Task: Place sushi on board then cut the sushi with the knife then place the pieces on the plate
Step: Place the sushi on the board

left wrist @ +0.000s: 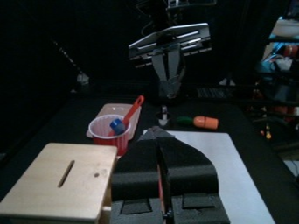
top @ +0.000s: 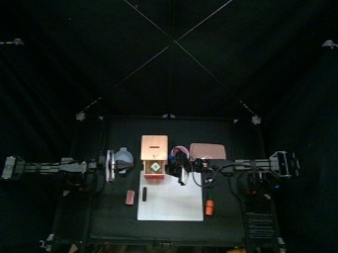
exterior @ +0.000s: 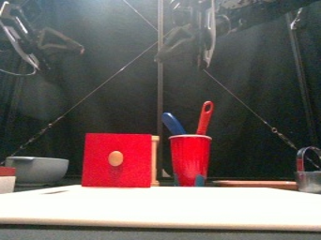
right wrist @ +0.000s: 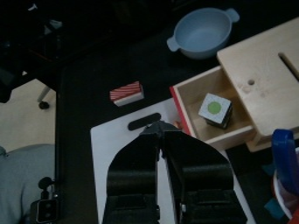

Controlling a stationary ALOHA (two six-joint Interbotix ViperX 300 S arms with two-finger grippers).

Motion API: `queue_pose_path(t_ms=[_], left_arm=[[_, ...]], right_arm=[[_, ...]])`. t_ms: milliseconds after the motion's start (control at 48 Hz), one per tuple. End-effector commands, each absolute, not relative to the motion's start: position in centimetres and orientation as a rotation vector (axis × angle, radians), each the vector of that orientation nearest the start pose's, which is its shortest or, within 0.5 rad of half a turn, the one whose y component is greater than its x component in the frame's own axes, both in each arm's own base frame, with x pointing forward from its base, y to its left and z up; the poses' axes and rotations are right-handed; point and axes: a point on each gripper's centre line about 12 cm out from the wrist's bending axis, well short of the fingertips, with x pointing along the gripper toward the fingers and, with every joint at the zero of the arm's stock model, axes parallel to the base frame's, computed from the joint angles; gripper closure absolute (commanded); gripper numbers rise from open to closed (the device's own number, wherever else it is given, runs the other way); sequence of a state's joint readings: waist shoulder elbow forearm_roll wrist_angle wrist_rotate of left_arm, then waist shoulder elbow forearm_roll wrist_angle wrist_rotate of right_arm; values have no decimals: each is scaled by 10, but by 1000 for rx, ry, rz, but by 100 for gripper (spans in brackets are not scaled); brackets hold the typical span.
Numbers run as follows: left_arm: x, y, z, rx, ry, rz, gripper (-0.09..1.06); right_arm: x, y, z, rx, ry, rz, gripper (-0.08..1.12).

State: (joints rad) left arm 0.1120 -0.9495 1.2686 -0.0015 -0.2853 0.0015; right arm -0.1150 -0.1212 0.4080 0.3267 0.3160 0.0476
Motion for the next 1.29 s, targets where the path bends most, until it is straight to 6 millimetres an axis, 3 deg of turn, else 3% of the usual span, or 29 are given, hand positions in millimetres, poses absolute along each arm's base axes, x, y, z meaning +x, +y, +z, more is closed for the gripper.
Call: queue_pose_path(t_ms=[21,188,438,542,667,896,1042,1292], left_arm=[[193,22,254,-13,28,117,89],[193,24,252,-21,39,126,89],[192,28,250,-21,42,147,89],[192,28,249,-21,45,149,89],[191,29,249,-21,45,153,89],[190,29,243,-25,58,153,89],[190,30,243,-25,52,158,89],[189,31,241,-42,55,165,89]], right_arm=[[418,-40,306,396,577,-107,104],[429,-49,315,298,707,-109,104],[456,-63,297,255,759,-215,100],[468,-58,283,222,778,-250,86],[477,-60,266,278,794,-317,60],[477,-59,255,356,812,-366,26],[480,-54,246,382,855,-366,15],[492,-57,233,406,889,-380,14]])
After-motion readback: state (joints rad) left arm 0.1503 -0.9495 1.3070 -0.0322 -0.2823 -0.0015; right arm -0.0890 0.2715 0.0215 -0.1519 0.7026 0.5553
